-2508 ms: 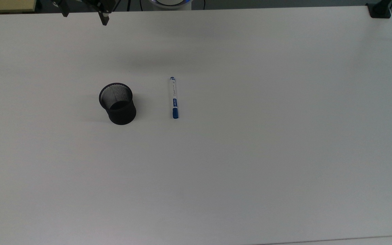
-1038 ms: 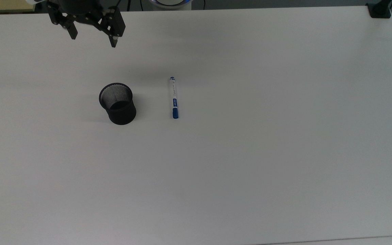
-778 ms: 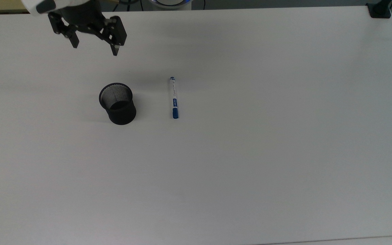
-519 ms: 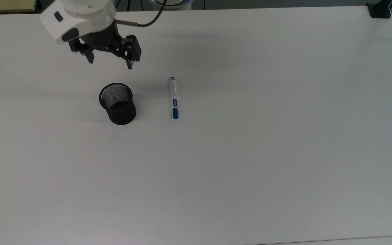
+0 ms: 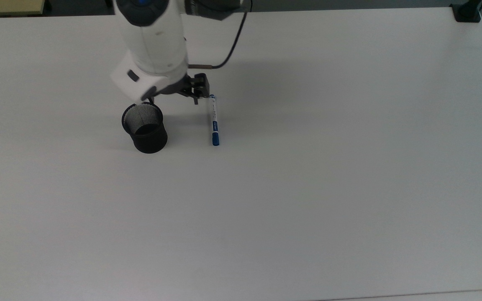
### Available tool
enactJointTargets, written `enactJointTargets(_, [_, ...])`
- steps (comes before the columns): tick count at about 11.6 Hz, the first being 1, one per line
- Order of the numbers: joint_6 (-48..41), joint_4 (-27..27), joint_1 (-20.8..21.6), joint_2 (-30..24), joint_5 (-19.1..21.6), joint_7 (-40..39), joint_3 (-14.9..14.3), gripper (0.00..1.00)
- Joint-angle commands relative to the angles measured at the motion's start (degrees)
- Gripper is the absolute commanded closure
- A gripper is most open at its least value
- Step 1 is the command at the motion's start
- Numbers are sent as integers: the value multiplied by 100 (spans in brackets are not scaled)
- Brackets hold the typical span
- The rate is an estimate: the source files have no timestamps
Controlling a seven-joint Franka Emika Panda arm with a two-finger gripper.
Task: Insert the marker
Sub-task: 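Lower the gripper over the marker and close it around the marker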
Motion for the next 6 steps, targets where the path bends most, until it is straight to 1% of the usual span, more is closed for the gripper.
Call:
enactJointTargets(1, [477,-187,345,267,-86,-129,4,1])
enactJointTargets(3, [469,-187,565,443,-94,-77,12,8])
enactJointTargets(4, [469,-187,688,557,-112,-59,4,20])
enactJointTargets(5, [469,-179,741,662,-225,-59,3,27])
enactJointTargets(6, [478,-161,750,724,-313,-59,3,31])
